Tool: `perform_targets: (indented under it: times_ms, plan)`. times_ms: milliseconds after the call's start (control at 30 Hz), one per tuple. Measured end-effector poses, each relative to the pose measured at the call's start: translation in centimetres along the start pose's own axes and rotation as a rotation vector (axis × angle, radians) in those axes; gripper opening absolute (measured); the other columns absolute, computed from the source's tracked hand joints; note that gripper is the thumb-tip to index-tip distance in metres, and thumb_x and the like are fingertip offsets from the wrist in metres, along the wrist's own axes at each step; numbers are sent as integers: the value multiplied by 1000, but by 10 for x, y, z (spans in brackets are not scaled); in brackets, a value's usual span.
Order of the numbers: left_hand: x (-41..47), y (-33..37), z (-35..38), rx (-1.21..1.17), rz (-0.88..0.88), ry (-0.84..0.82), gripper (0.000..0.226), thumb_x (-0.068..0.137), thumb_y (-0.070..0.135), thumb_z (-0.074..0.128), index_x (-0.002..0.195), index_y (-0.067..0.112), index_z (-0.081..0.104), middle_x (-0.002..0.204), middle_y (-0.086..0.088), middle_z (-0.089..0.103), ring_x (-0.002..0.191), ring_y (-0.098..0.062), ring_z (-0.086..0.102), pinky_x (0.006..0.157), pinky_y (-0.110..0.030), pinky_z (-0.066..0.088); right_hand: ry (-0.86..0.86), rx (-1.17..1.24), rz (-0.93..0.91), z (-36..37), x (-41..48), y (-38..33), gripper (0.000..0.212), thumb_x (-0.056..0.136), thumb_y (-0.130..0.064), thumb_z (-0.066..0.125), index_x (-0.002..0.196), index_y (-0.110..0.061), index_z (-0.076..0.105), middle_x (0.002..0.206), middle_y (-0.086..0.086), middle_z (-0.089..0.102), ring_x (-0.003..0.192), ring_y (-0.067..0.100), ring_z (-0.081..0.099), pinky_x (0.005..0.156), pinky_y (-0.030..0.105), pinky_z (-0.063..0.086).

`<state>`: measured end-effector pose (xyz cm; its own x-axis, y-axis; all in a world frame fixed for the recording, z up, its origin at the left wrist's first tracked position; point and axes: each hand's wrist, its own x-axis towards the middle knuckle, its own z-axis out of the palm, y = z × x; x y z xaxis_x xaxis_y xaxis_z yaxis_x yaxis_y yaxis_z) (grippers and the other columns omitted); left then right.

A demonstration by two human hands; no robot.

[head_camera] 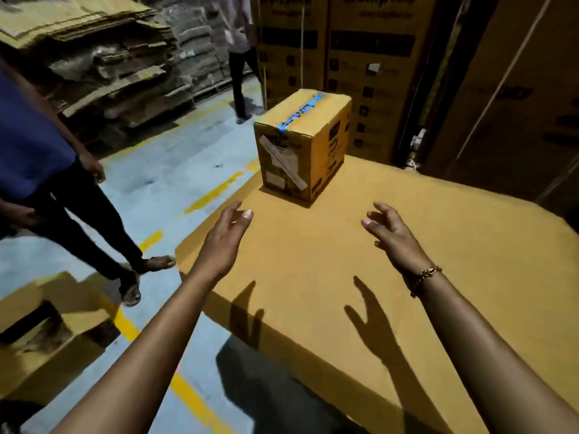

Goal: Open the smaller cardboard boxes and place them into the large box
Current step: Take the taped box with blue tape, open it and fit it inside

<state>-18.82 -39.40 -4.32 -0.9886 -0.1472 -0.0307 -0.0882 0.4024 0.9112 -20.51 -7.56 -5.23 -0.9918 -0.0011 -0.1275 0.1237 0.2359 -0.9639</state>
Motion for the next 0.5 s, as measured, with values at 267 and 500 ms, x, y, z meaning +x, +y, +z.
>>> perform_targets:
  times_ms: [267,500]
  plan:
    - [114,-2,-10,-27,65,-120,95,71,91,43,152,41,34,143,8,54,132,-18,53,112,-52,40,120,3,23,31,75,-25,66,96,-43,61,153,-35,29,151,-4,46,133,19,48,109,46,42]
    - [201,-3,-25,23,114,-154,60,98,58,49,152,33,40,145,6,49,125,-8,46,101,-30,35,154,24,57,65,150,-45,64,97,-37,60,154,-31,30,152,-1,45,133,21,48,103,40,43]
